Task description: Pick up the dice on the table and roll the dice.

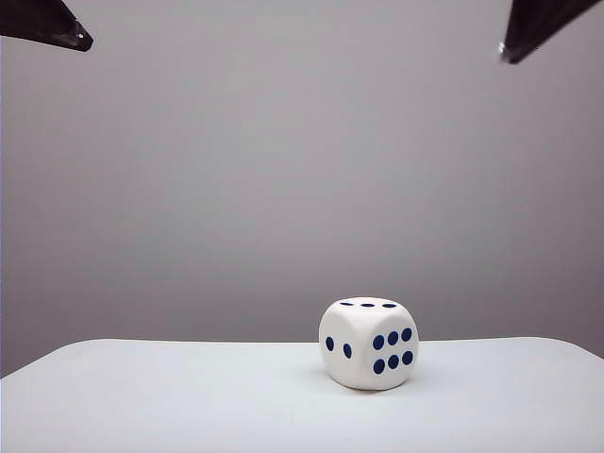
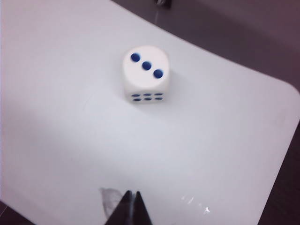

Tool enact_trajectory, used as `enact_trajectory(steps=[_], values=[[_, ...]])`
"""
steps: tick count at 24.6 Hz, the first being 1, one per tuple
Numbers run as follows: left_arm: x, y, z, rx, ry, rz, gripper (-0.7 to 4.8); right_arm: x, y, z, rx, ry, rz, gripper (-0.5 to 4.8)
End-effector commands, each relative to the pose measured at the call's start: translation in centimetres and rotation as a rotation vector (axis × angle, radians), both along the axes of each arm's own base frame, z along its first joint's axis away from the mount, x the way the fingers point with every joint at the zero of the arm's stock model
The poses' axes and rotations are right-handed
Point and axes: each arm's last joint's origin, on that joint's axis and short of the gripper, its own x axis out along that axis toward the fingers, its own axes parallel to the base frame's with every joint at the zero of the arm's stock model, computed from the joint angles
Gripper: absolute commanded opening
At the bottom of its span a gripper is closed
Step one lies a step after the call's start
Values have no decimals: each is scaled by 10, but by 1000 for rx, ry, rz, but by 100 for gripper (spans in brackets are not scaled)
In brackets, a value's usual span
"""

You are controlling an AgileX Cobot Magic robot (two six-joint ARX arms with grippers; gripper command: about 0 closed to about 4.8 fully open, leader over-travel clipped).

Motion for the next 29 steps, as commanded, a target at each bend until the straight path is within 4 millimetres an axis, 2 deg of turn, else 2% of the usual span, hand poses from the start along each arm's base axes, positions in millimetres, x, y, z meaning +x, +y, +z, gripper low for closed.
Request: enact_trajectory(steps=[1,3,9,14,18,21,29], values=[[0,0,3,26,-42,-11,-6,-4,-6,6,82,-128,-49,-1],[0,1,3,32,-45,4,-5,-9,-13,5,120,-185,-78,-1],[-5,6,-7,57,-138,145,-6,-33,-55,-6,206,-392,-246,-1],[-7,13,-23,-18,-152,236,-6,-50,-75,-15,359,-519,-255,-1],[-5,21,-37,-93,-135,325,-6,-60,-83,-26,449,-588,-297,-1],[-8,28,-45,-113,-186,352,-6,-69,-85,-37,470,-641,-308,-1],[-26,31,-68,-103,-309,357,-6,-83,-86,-71,578,-676,-364,-1]])
